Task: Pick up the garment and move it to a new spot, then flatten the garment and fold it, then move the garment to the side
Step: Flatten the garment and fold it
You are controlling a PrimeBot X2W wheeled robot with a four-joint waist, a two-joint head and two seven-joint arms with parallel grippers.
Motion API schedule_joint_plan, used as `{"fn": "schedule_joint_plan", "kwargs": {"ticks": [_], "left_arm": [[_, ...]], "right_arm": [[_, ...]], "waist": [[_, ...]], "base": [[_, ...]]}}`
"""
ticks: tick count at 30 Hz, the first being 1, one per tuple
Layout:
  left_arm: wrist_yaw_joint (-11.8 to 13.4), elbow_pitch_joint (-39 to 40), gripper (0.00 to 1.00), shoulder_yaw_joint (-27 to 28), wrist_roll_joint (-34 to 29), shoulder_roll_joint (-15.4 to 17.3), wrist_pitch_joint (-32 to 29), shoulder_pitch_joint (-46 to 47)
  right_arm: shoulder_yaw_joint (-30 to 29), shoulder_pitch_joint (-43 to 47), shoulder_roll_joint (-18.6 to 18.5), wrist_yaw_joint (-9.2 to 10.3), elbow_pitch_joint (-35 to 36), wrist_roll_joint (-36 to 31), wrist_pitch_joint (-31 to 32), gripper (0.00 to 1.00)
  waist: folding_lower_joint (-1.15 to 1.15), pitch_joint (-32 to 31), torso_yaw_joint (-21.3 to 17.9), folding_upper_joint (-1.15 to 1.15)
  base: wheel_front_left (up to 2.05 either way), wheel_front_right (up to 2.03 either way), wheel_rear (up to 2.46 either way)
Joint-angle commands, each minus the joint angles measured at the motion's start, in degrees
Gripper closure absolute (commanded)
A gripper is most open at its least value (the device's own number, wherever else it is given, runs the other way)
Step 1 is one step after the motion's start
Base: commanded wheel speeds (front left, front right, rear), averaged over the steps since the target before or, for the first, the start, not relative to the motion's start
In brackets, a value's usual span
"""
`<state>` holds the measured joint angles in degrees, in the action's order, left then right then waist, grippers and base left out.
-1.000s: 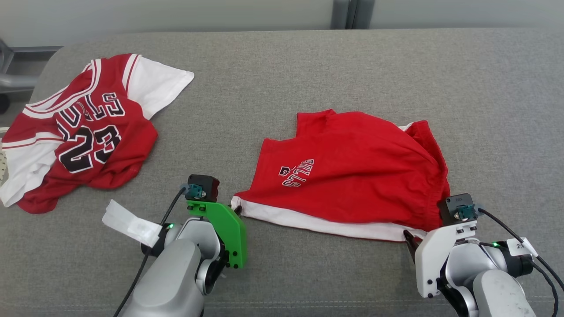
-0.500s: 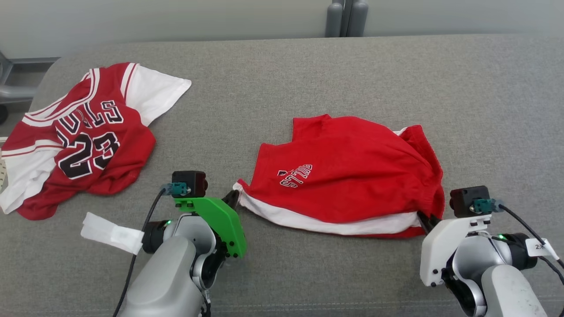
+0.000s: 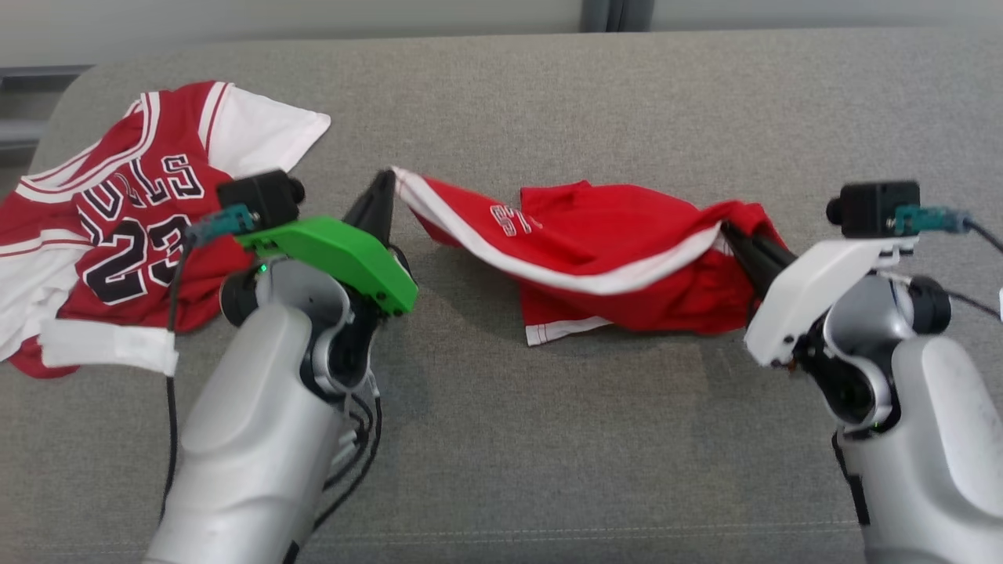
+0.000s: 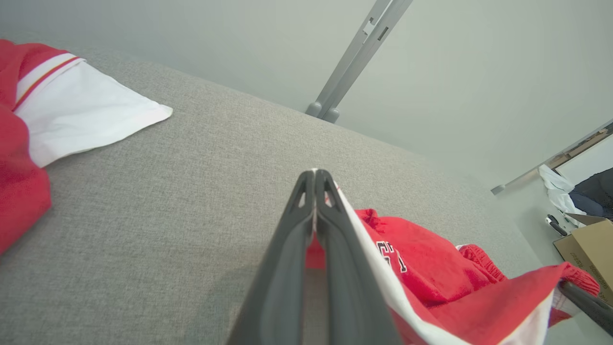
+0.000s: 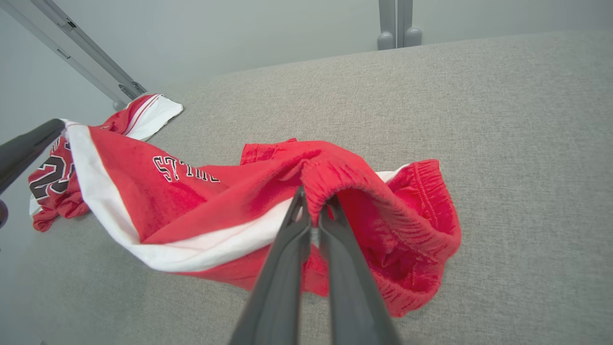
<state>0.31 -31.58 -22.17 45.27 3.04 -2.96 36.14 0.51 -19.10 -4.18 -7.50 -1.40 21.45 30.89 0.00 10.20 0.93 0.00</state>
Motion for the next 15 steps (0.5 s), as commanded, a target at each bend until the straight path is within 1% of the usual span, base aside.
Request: {"fn": "schedule_joint_plan", "kwargs": {"ticks": [1, 4, 7, 9, 10, 14, 15], "left_arm": [[0.40, 0.49, 1.00, 0.89, -0.19, 0.62, 0.20, 2.87], [1.14, 0.59, 1.00, 1.86, -0.91, 1.40, 0.58, 7.93], [1.61, 0.60, 1.00, 2.24, -2.80, 3.28, 1.16, 14.34], [2.07, 0.57, 1.00, 2.26, -4.90, 4.71, 1.87, 19.32], [2.10, 0.56, 1.00, 2.75, -4.77, 4.62, 2.34, 21.56], [2.47, -0.08, 1.00, 3.83, -6.83, 6.08, 4.85, 30.28], [2.23, -0.10, 1.00, 4.33, -7.00, 6.16, 5.99, 32.50]], "right_arm": [[0.17, -3.04, -0.84, 0.02, -0.79, 1.24, 0.42, 1.00], [0.43, -10.14, -1.53, 0.01, -3.39, 4.28, 0.70, 1.00], [1.96, -18.45, -2.68, 0.01, -6.42, 5.75, 0.19, 1.00], [3.30, -24.44, -3.76, 0.01, -8.95, 5.84, -1.23, 1.00], [4.09, -27.40, -4.36, 0.01, -10.39, 5.41, -2.20, 1.00], [6.03, -38.62, -4.86, 0.01, -16.71, 4.69, -6.84, 1.00], [6.16, -41.25, -4.85, 0.01, -18.35, 4.32, -8.16, 1.00]], "waist": [[0.00, 3.17, -0.71, 0.00], [0.00, 6.28, -1.35, 0.00], [0.00, 9.95, -2.65, 0.00], [0.00, 12.85, -3.59, 0.00], [0.00, 14.23, -3.95, 0.00], [0.00, 18.67, -5.34, 0.00], [0.00, 19.56, -5.54, 0.00]], "base": [[0.00, 0.00, 0.00], [0.00, 0.00, 0.00], [0.00, 0.00, 0.00], [0.00, 0.00, 0.00], [0.00, 0.00, 0.00], [0.00, 0.00, 0.00], [0.00, 0.00, 0.00]]}}
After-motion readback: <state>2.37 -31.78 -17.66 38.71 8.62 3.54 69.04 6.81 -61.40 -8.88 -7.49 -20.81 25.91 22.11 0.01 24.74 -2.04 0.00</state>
